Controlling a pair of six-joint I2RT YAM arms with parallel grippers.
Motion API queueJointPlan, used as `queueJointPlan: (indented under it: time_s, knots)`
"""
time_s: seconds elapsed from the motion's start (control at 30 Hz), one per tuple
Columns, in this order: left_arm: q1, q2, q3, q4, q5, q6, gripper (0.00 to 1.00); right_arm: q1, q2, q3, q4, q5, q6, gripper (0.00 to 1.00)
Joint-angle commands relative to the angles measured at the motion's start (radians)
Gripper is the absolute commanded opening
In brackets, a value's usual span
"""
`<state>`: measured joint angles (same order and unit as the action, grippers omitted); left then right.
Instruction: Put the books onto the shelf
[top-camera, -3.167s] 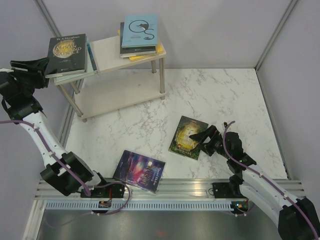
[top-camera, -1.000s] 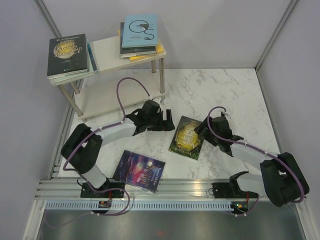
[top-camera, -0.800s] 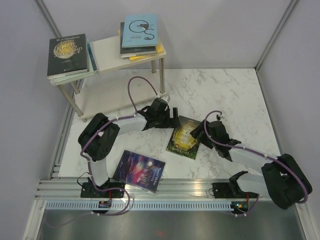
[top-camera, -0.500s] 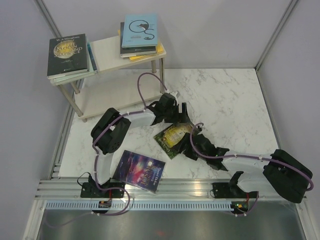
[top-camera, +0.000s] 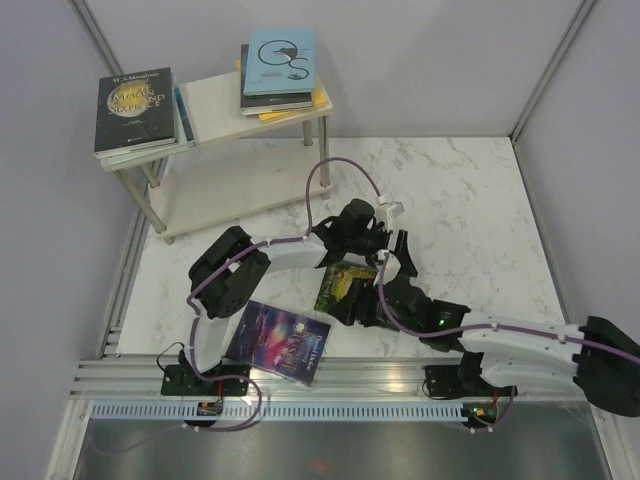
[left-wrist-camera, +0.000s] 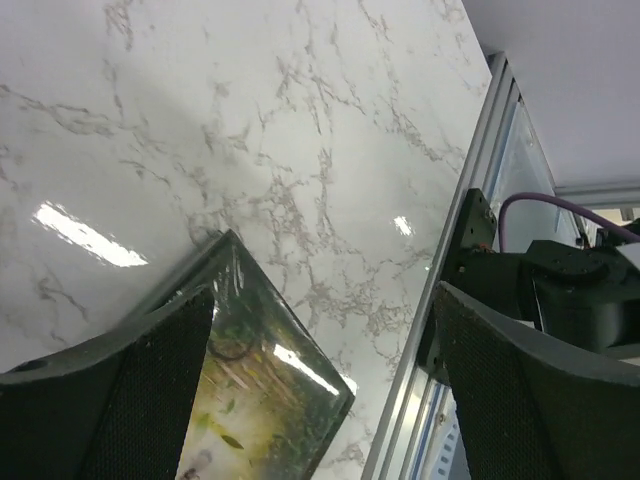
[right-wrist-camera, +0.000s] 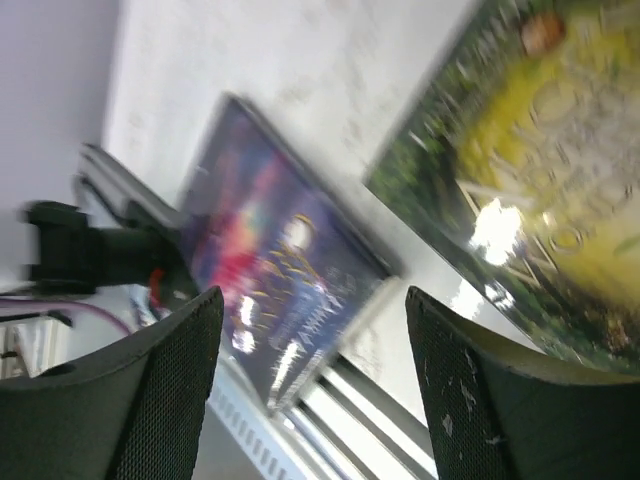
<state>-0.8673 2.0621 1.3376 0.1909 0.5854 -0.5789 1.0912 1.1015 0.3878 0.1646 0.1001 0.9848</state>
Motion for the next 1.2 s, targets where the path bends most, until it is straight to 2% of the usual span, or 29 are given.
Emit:
queueJointPlan:
  time_s: [0.0,0.17,0.23,0.4,0.43,0.53,0.67,0.73,0.83,0.87,0.9,0.97,1.0,1.17]
  knots:
    - [-0.013,-0.132,-0.07,0.025,-0.025,0.057,0.93,-0.013,-0.216,0.108,-0.065,0.097,-0.167,0.77]
    - [-0.006,-0.322,-0.057,-0.155,-0.378,0.073,0.95,-0.014,-0.507,0.175,-0.327,0.257,-0.257,0.8]
    - [-0.003,-0.37,-0.046,-0.214,-0.487,0.06,0.96,-0.016,-0.548,0.203,-0.419,0.334,-0.27,0.8]
    - [0.002,-0.408,-0.058,-0.359,-0.582,-0.009,0.98,-0.014,-0.601,0.209,-0.471,0.385,-0.282,0.8]
    - [0.005,-0.411,-0.067,-0.373,-0.638,-0.019,0.98,-0.014,-0.606,0.2,-0.471,0.407,-0.279,0.81]
    - [0.033,-0.45,-0.145,-0.378,-0.644,-0.064,0.98,-0.016,-0.594,0.195,-0.49,0.467,-0.247,0.81]
    - [0.077,-0.517,-0.355,-0.337,-0.608,-0.195,0.97,-0.03,-0.441,0.27,-0.612,0.695,-0.15,0.81]
    - [0.082,-0.585,-0.446,-0.264,-0.561,-0.263,0.95,-0.057,-0.355,0.316,-0.668,0.725,-0.124,0.8]
    - [0.076,-0.671,-0.584,-0.222,-0.513,-0.341,0.94,-0.206,-0.248,0.338,-0.64,0.617,-0.159,0.76]
    - [0.07,-0.692,-0.641,-0.217,-0.513,-0.358,0.94,-0.322,-0.22,0.335,-0.616,0.555,-0.184,0.75]
    - [0.065,-0.712,-0.666,-0.215,-0.516,-0.375,0.94,-0.38,-0.191,0.324,-0.564,0.408,-0.198,0.74]
    - [0.036,-0.769,-0.724,-0.211,-0.532,-0.406,0.93,-0.514,-0.1,0.313,-0.515,0.289,-0.23,0.72]
    - [0.025,-0.784,-0.736,-0.214,-0.539,-0.412,0.93,-0.542,-0.071,0.306,-0.466,0.223,-0.238,0.72]
    - [-0.061,-0.778,-0.788,-0.214,-0.582,-0.489,0.93,-0.616,0.138,0.295,-0.332,0.083,-0.25,0.69]
